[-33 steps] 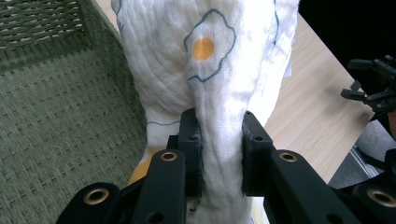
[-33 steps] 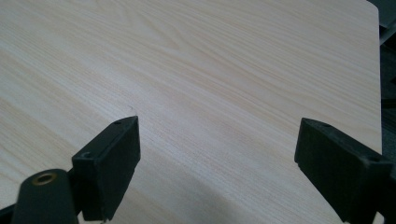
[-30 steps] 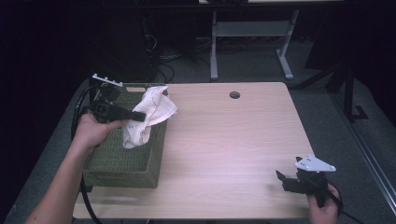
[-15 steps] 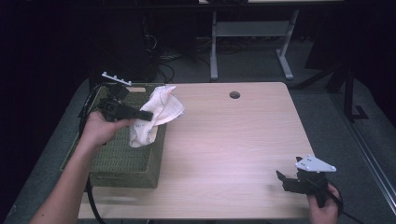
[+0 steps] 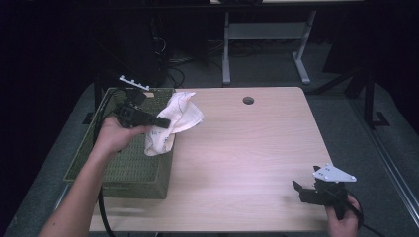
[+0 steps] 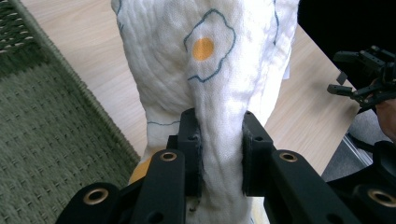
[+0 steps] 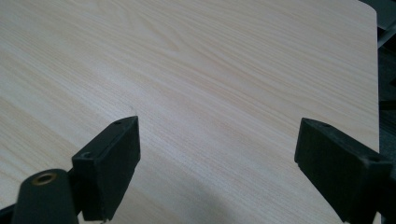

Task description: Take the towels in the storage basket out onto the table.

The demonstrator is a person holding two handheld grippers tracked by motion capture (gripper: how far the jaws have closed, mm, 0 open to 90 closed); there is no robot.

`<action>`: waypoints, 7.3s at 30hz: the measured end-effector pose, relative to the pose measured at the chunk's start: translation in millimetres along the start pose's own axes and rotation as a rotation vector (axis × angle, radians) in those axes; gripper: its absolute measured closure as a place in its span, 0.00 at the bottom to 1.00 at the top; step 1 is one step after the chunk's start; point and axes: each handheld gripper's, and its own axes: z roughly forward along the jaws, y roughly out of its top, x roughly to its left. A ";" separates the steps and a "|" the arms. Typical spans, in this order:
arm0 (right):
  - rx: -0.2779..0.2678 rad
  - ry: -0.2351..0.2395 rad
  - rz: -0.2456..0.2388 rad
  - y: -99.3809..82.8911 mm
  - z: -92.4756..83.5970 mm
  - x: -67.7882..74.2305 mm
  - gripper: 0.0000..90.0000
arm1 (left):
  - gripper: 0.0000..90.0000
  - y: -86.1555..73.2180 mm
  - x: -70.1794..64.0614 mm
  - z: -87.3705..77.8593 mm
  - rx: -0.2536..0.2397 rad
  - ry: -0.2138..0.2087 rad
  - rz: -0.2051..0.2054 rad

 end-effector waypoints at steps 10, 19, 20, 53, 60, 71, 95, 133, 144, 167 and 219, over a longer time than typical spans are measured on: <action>0.000 -0.002 0.001 -0.2 -0.6 0.0 0.15 | 0.82 3.3 -5.8 17.1 0.021 -0.024 0.012; 0.000 0.001 -0.002 -0.3 -0.3 0.4 0.15 | 0.82 7.4 -12.7 30.9 0.031 -0.044 0.028; 0.000 0.001 -0.002 -0.3 -0.3 0.4 0.15 | 0.82 7.4 -12.7 30.9 0.031 -0.044 0.028; -0.006 0.003 -0.002 0.0 -3.0 0.1 0.15 | 0.81 27.5 -50.3 84.9 0.077 -0.124 0.104; -0.008 0.003 -0.003 0.3 -3.1 -0.1 0.15 | 0.81 27.0 -60.8 99.2 0.078 -0.146 0.123; -0.008 0.001 -0.004 -0.1 -3.6 -1.3 0.15 | 0.81 26.3 -65.1 116.4 0.088 -0.161 0.121; -0.010 0.002 -0.002 -1.0 -5.1 -2.4 0.15 | 0.81 24.8 -74.7 165.2 0.130 -0.202 0.101; -0.008 0.007 -0.004 -1.8 -4.2 -1.4 0.15 | 0.77 5.7 -73.9 232.4 0.116 -0.165 0.005; -0.007 0.010 -0.005 -1.8 -3.9 -1.3 0.15 | 0.63 5.1 -76.9 234.6 0.086 -0.173 -0.015; 0.000 0.010 -0.016 -1.0 -1.1 -0.6 0.15 | 0.41 -21.0 -77.9 203.3 0.029 -0.120 0.068; 0.021 0.006 0.001 -6.9 -0.9 0.3 0.15 | 0.30 -122.9 -86.1 150.7 -0.048 -0.169 0.135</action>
